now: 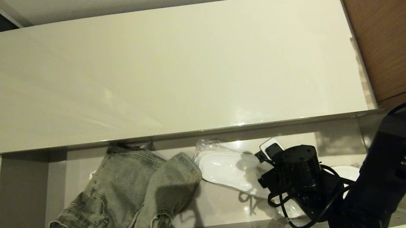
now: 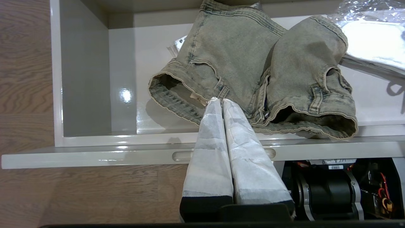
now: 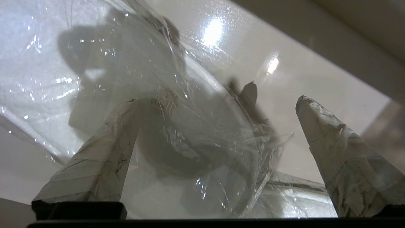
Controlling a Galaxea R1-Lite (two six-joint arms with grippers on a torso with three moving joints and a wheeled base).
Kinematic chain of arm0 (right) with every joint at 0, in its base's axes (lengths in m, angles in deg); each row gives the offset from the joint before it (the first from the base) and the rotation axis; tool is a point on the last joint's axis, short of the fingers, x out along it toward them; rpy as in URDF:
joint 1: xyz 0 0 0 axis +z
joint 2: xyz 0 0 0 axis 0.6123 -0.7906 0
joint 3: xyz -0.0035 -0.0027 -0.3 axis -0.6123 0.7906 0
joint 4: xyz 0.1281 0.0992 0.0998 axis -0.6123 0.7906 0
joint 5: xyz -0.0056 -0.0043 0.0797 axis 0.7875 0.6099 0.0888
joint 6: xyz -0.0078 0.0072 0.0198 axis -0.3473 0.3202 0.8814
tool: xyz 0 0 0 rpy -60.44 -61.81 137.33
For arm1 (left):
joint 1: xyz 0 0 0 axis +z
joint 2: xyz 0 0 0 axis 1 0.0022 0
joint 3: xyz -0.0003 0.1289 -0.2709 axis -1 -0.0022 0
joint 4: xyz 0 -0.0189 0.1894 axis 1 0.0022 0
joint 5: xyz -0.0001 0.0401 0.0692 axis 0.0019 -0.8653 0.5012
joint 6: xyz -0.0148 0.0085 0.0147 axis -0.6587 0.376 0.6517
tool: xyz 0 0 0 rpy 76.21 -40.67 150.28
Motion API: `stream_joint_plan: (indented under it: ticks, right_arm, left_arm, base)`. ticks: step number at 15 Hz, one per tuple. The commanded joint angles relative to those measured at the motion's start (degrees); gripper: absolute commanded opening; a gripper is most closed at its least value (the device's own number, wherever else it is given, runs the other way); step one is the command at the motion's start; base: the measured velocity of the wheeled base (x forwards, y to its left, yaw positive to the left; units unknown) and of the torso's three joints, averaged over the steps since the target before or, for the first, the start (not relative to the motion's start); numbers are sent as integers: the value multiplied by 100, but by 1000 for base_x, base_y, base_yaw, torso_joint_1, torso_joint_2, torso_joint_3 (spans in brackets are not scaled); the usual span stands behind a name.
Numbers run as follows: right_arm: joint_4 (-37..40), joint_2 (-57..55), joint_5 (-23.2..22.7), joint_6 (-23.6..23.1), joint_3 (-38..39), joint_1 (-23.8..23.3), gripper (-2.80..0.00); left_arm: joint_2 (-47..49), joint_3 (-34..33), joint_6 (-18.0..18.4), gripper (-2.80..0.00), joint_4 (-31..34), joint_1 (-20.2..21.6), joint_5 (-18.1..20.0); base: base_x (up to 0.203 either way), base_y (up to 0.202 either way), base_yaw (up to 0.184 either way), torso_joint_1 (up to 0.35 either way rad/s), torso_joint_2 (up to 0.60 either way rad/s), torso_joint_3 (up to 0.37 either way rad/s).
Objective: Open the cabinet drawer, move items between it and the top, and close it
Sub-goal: Take out the disposable slippers from the drawer
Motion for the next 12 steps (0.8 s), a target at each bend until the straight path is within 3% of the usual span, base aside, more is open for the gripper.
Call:
stream_joint_plan:
  ticks: [1, 12]
  right_arm:
    - [80, -24, -133, -9, -64, -15, 0]
    - [49, -46, -214, 30, -70, -53, 0]
  left_arm:
    - [6, 0, 1, -280, 2, 2, -3]
    - [6, 0, 1, -280, 2, 2, 0]
  base:
    - [0, 0, 0, 0, 0, 0]
    - [0, 0, 0, 0, 0, 0]
